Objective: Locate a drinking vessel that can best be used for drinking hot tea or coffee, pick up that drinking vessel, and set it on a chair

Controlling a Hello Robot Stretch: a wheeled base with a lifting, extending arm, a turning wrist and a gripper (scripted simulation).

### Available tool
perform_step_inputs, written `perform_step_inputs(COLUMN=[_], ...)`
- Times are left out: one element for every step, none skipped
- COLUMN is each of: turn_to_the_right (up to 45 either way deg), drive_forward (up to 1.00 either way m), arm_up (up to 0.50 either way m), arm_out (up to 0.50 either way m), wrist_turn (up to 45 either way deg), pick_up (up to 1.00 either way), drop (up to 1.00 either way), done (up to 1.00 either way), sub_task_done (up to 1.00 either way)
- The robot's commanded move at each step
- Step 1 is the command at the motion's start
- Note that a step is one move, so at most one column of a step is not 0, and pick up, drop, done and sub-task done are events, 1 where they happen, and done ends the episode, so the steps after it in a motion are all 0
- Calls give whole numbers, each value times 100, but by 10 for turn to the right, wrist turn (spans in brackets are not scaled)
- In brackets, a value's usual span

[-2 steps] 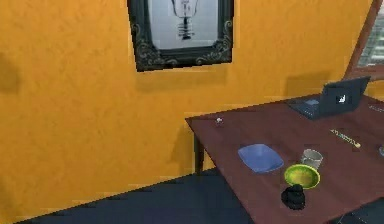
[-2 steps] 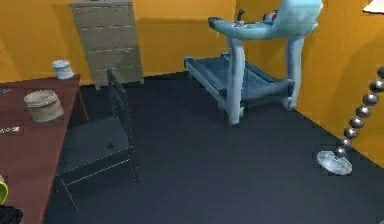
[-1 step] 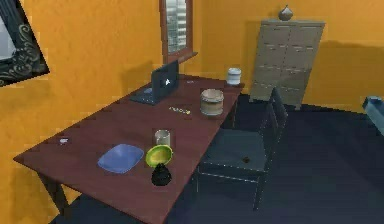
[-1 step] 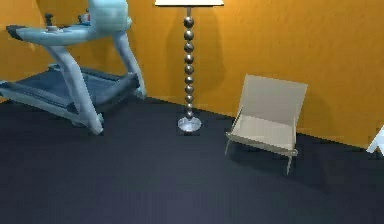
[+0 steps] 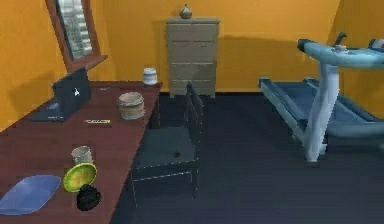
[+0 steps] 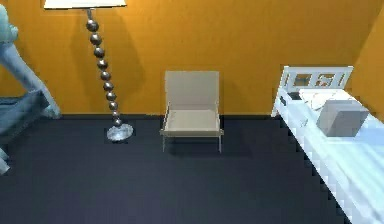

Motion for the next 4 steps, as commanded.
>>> perform_step_inputs(turn_to_the_right=[0,-450,-450,-450], drive_forward=[90,0,0,0], arm_up=[0,0,0,0], arm_out=[0,0,0,0], wrist_turn=[0,0,0,0], pick_up=[0,0,0,0], drop=[0,0,0,0], done=[0,0,0,0], sub_task_done=[0,0,0,0])
